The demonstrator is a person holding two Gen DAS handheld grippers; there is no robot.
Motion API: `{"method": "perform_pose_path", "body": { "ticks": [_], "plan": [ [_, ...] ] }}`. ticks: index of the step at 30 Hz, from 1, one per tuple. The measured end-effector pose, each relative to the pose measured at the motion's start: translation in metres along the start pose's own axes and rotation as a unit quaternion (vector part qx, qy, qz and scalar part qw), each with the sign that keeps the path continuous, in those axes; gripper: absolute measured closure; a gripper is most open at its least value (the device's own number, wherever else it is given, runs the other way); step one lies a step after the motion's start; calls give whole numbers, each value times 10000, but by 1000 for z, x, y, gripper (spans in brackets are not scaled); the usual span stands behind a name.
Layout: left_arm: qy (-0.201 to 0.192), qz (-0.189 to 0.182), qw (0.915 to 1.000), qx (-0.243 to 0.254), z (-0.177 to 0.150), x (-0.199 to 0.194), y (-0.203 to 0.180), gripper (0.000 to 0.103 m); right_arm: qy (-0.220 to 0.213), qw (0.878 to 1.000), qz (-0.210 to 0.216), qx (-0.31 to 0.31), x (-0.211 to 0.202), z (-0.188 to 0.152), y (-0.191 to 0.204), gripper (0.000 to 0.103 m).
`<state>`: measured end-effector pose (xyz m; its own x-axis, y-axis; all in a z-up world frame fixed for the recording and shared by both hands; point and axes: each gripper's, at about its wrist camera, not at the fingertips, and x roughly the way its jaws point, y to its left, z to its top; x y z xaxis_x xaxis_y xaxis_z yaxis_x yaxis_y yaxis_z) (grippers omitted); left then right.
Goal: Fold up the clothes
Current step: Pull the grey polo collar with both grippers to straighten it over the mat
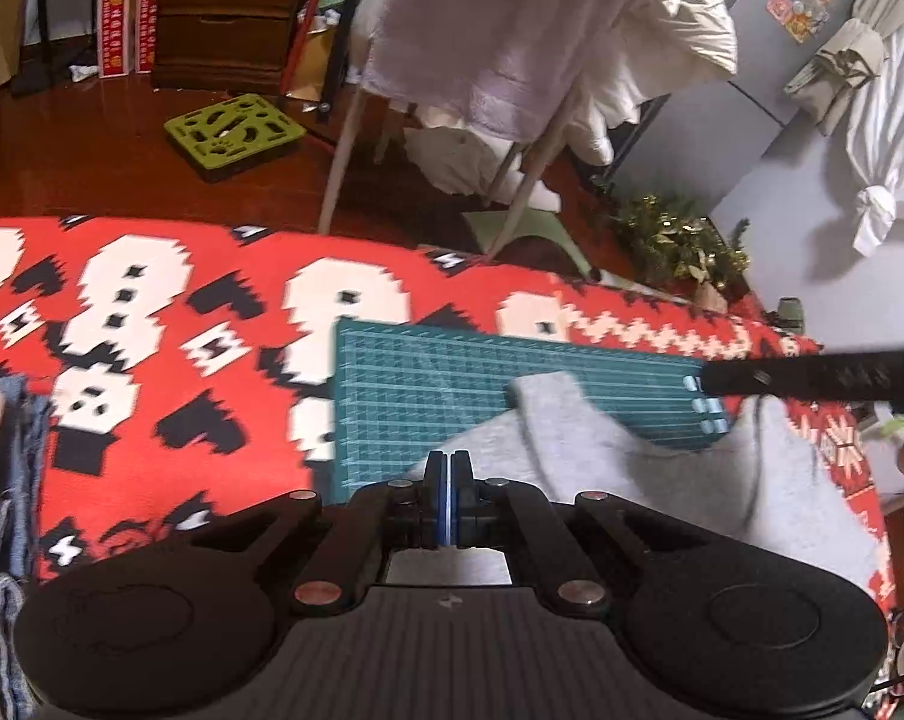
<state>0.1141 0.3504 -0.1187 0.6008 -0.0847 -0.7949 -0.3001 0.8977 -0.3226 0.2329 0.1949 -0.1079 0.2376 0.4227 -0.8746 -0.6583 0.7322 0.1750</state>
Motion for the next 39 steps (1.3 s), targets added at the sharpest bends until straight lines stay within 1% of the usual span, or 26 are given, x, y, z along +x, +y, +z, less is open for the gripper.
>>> {"method": "perform_pose_path", "body": {
  "ticks": [3,5,7,9,12,17,22,24,26,33,35,37,39],
  "plan": [
    [9,-117,9999,3,9,6,-17,102,-134,9998,-119,36,-24,-4,-25,99],
    [69,-170,9998,29,16,15,-29,102,-123,9987,-309,376,-30,-7,-59,99],
    [173,-166,9997,91,20,27,-42,102,-64,9959,-445,790,-30,-10,-94,99],
    [304,-130,9993,175,24,41,-53,102,-41,9934,-499,1035,-26,-15,-119,100],
    [466,-45,9986,241,25,58,-63,102,18,9914,-555,1184,-13,-22,-134,100],
    [545,48,9981,287,23,75,-66,103,-17,9886,-526,1411,9,-24,-147,100],
    [535,51,9980,319,26,79,-66,102,-140,9835,-465,1746,24,-22,-162,99],
    [539,73,9979,340,27,77,-67,102,-126,9816,-458,1851,22,-20,-166,99],
    [530,92,9978,390,26,76,-69,102,-158,9827,-449,1792,15,-21,-171,99],
    [557,131,9972,481,23,73,-74,102,153,9826,-526,1774,15,-36,-180,99],
    [567,144,9970,514,23,72,-75,102,121,9836,-588,1703,15,-36,-177,99],
    [570,176,9968,533,23,70,-75,102,72,9838,-681,1654,18,-34,-175,102],
    [578,200,9968,508,24,70,-74,102,7,9840,-793,1595,21,-32,-173,103]
  ]
}}
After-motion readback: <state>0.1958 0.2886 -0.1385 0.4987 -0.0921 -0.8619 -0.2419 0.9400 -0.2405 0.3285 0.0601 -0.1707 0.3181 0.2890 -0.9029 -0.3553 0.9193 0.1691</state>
